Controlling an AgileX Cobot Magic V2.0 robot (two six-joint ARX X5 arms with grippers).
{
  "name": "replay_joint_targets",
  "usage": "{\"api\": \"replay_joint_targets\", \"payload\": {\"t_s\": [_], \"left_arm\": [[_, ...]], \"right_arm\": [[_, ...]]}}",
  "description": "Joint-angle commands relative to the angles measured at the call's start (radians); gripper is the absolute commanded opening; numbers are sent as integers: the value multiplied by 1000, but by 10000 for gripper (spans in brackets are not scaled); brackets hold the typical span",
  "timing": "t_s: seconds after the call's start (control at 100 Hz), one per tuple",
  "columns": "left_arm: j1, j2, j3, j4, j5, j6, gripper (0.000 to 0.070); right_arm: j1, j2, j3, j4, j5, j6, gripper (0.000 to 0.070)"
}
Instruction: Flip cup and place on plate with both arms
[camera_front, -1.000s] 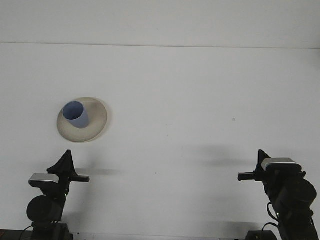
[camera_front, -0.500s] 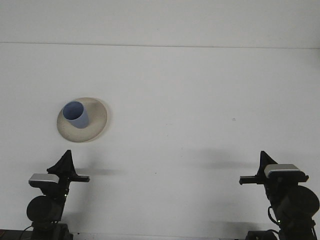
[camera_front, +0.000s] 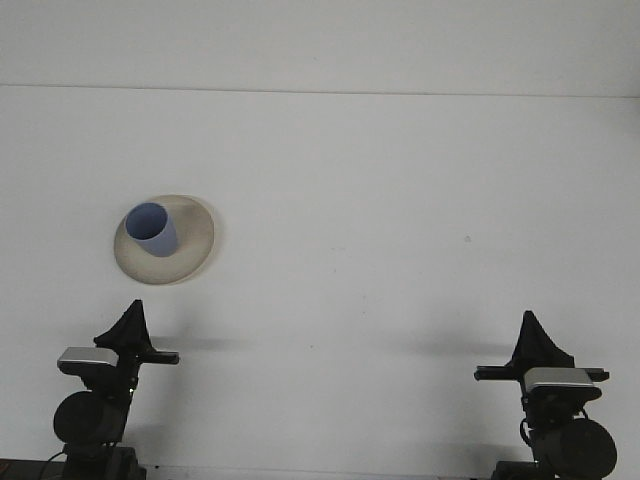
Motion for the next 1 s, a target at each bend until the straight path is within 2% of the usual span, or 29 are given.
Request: {"api": "replay_joint_targets", "payload": {"t_s": [0.0,0.28,0.63,0.81,0.99], "left_arm": [[1,-2,-20,13,4,5,12],[1,-2,-20,14,4,5,12],[1,-2,-20,14,4,5,12],[1,-2,-20,14,4,5,12],[1,-2,-20,14,4,5,12]], "right_arm": [[-2,-2,-29,63,0,-6,0],[-2,-2,-146,239,3,-6,0],[-2,-2,-160,248,3,-6,0],[-2,-2,-215,389,3,-6,0],[-2,-2,-216,393,3,-6,0]]}}
